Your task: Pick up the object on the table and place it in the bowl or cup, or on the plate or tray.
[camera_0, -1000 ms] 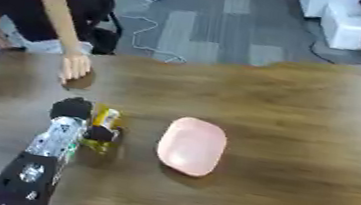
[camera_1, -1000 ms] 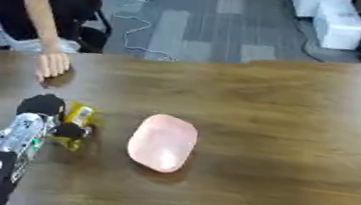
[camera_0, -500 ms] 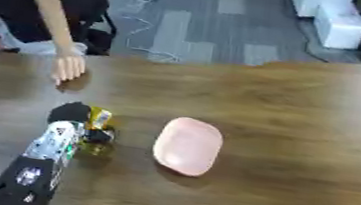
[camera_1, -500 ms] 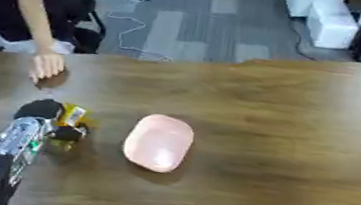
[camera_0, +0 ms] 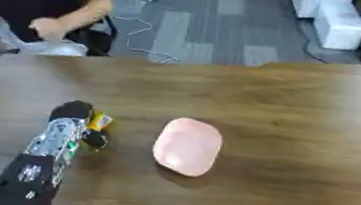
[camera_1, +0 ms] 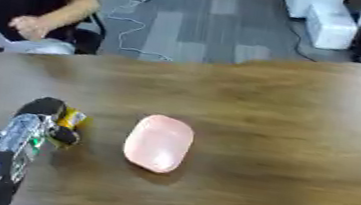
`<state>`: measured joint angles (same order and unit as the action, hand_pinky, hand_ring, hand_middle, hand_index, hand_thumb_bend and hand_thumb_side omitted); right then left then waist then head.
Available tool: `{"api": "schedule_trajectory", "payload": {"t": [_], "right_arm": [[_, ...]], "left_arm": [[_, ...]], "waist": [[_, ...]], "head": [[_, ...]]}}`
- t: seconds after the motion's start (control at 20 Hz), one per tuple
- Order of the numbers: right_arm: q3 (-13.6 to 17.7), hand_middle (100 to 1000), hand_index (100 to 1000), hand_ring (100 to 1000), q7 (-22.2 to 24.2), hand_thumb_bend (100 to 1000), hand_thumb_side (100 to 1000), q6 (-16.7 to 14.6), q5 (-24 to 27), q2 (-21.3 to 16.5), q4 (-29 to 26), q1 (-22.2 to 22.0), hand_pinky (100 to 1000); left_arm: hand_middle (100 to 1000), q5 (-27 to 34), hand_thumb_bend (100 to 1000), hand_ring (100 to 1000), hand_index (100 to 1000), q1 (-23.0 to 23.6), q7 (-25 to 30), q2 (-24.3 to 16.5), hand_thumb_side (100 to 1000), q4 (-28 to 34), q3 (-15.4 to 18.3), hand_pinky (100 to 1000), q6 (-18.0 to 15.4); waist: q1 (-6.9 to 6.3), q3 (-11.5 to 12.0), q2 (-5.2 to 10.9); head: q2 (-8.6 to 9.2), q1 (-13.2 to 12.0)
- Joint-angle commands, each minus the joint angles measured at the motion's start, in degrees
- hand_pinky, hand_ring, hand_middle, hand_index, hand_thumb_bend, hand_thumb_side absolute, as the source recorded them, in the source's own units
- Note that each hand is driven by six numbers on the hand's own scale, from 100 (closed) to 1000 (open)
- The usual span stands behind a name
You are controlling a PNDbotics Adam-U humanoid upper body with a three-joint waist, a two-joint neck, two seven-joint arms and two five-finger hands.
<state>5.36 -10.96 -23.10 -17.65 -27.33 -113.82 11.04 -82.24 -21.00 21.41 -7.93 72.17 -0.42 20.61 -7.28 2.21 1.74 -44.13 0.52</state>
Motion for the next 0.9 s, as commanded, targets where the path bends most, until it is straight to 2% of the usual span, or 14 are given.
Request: {"api": "schedule_trajectory", "payload": {"t": [0.05,0.25,0.55,0.7,0.9], "right_arm": [[0.41,271,671,188,-0.15,127,1000,0.04,0.10,-0.88,-0.77,0.45,100],[0.27,267,671,185,0.11,132,1000,0.07,0.10,-0.88,-0.77,0.41,100],[0.08,261,671,180,0.53,140,1000,0.10,0.14,-0.91,-0.77,0.37,100],[0.03,260,672,179,0.71,142,1000,0.10,0.13,-0.86,-0.77,0.38,100],[-0.02,257,670,178,0.90,146,1000,0.13,0.16,-0.81,-0.77,0.50,100]], "left_arm": [[100,2.03,139,100,160,-0.86,-3.87,-0.65,100,2.42,-0.32,100,-0.60],[100,4.91,118,100,161,-2.36,-4.41,-1.66,100,6.05,-2.26,100,-2.83],[100,11.95,100,100,165,-5.48,-0.82,-3.99,100,13.27,-6.30,100,-7.48],[100,15.67,100,100,166,-6.02,-0.12,-3.51,100,17.11,-7.95,100,-9.15],[117,20.44,121,113,216,-5.63,1.82,-2.36,100,20.12,-10.35,100,-12.42]], "waist": [[0.39,-0.08,0.36],[0.34,-0.23,0.35],[0.21,-0.47,0.27],[0.22,-0.58,0.13],[0.22,-0.75,-0.01]], "head": [[0.01,-0.22],[0.01,-0.41],[0.01,-0.91],[0.01,-1.06],[0.01,-0.94]]}}
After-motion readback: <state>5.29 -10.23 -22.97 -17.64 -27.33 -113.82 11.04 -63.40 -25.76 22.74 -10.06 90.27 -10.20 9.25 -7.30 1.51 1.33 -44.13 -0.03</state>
